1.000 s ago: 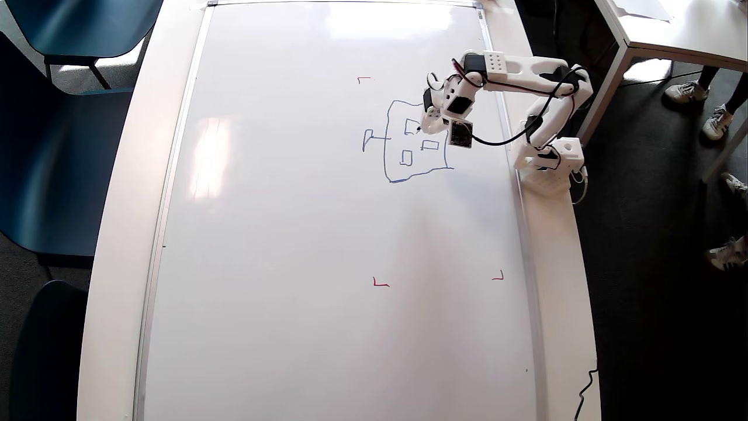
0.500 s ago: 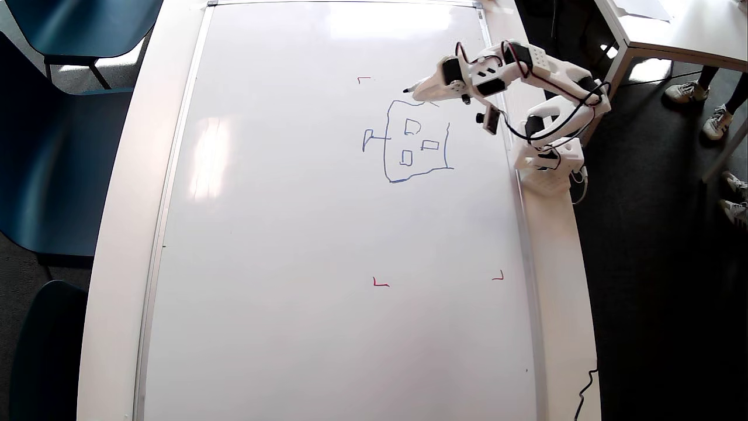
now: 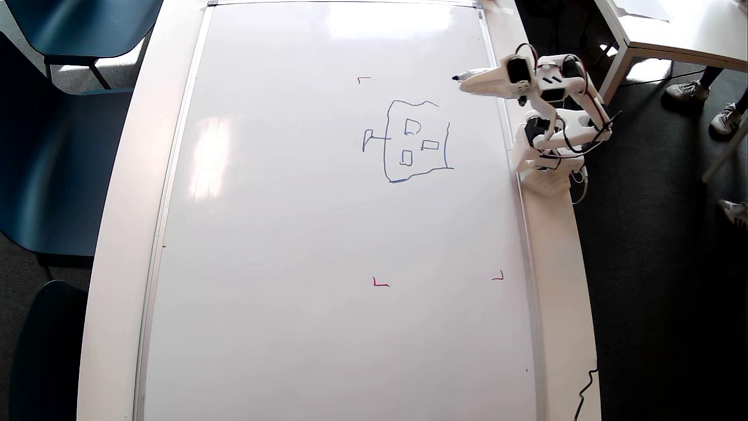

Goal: Draw on a whiteboard a robot head using a pen attached to the gripper

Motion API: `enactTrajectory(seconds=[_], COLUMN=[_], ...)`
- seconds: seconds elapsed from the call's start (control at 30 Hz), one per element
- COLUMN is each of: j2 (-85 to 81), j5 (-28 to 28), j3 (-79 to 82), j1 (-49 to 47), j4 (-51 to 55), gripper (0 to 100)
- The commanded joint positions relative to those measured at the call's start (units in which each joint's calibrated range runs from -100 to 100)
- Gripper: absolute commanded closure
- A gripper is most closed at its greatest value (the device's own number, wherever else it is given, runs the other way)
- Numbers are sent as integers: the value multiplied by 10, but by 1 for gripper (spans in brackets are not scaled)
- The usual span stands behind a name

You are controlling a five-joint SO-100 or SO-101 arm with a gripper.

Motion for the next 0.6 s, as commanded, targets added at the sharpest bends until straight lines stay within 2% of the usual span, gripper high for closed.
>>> enactTrajectory(seconds=[0.0, 0.07, 0.37, 0.5, 0.57], j2=[-110, -159, -153, -153, -153], j5=[0, 0, 1, 2, 26], j3=[27, 37, -34, 5, 60], j1=[-2, -3, -8, -8, -5], j4=[-6, -4, -20, -108, -198], gripper=[99, 99, 99, 99, 99])
